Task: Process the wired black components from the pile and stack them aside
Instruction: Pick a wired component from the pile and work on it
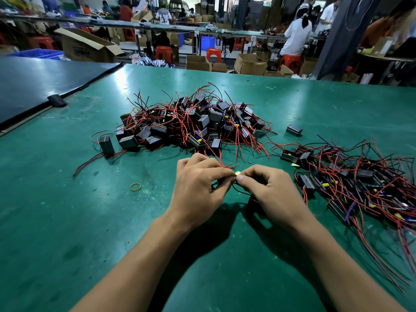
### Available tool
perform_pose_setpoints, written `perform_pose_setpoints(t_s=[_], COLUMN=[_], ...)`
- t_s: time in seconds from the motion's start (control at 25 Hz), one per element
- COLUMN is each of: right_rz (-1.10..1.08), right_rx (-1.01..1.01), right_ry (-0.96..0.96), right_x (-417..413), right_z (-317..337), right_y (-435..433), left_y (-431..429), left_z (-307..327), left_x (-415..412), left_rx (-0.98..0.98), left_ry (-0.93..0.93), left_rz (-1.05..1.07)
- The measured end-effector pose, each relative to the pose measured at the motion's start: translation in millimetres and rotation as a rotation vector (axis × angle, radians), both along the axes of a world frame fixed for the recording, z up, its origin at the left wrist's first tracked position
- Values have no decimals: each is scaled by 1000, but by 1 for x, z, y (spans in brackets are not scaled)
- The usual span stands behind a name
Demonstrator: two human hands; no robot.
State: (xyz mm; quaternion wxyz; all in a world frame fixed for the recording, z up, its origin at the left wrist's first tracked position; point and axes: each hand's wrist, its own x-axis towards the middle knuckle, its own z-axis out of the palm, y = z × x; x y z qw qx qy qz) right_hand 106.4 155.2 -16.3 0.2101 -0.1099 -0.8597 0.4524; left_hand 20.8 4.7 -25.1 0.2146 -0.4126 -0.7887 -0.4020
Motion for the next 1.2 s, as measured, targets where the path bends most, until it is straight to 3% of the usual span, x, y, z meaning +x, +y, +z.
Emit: perform_pose_setpoints(t_s=[0.12, 0.2, 0.44, 0.68, 0.84, 1.04, 1.12, 1.2], right_rz=[6, 57, 61, 58, 1, -47, -44, -52], right_rx=[-170, -152, 323, 495, 386, -19, 2, 161], right_ry=[-106, -111, 133, 231, 168, -33, 29, 182], right_x=[0, 3, 4, 3, 3, -3, -1, 3], right_z=[7, 9, 0, -7, -2, -2, -1, 2], right_y=[2, 4, 10, 7, -1, -4, -4, -2], left_y=[1, 0, -2, -2, 0, 1, 1, 1], left_z=[0, 0, -1, 0, -1, -2, -2, -1], left_x=[2, 1, -1, -2, 0, 0, 0, -1], left_rx=[-14, 0, -3, -9, -3, 0, 16, 35], left_ry=[38, 1, -89, -70, -33, 3, -27, -68], left_rz=[8, 23, 19, 12, 10, 14, 16, 6])
